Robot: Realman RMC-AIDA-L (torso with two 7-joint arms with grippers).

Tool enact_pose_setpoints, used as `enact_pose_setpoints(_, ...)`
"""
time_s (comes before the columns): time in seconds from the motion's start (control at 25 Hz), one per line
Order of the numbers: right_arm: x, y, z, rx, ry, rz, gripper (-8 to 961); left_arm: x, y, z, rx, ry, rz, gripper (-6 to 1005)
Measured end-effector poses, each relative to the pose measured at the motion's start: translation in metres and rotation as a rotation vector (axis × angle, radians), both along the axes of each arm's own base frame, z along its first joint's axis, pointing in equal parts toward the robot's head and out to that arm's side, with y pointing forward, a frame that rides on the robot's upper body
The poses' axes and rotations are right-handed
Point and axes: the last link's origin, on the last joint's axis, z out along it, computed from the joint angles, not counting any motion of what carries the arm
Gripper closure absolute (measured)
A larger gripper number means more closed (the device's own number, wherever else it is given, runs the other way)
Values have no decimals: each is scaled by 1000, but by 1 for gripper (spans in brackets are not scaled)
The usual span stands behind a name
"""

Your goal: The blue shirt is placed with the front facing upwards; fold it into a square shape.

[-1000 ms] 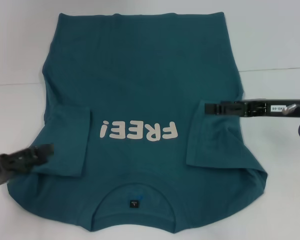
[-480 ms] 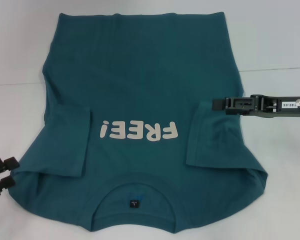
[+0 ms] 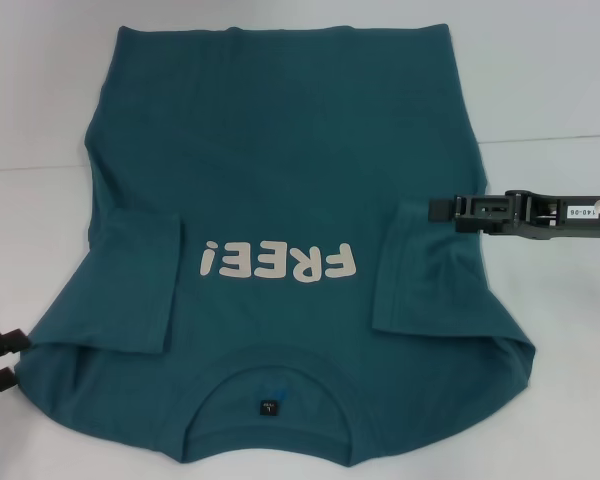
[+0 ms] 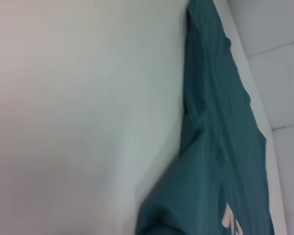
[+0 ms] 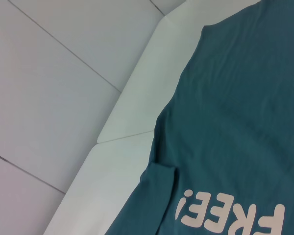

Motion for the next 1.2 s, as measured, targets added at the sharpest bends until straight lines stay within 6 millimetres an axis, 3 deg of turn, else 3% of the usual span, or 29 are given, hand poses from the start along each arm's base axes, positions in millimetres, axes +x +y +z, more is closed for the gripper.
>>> enact_pose_setpoints(0.36, 2, 2, 6, 25, 16, -16, 84, -8, -4, -2, 12, -10, 53, 342)
enact_pose_setpoints(0.96, 4, 1, 6, 29, 18, -20, 85, 5, 12, -16, -33, -7, 18, 341)
enact_pose_setpoints(1.2, 5, 1, 6, 31, 16, -22, 84, 0, 7, -12, -13, -11, 35, 341)
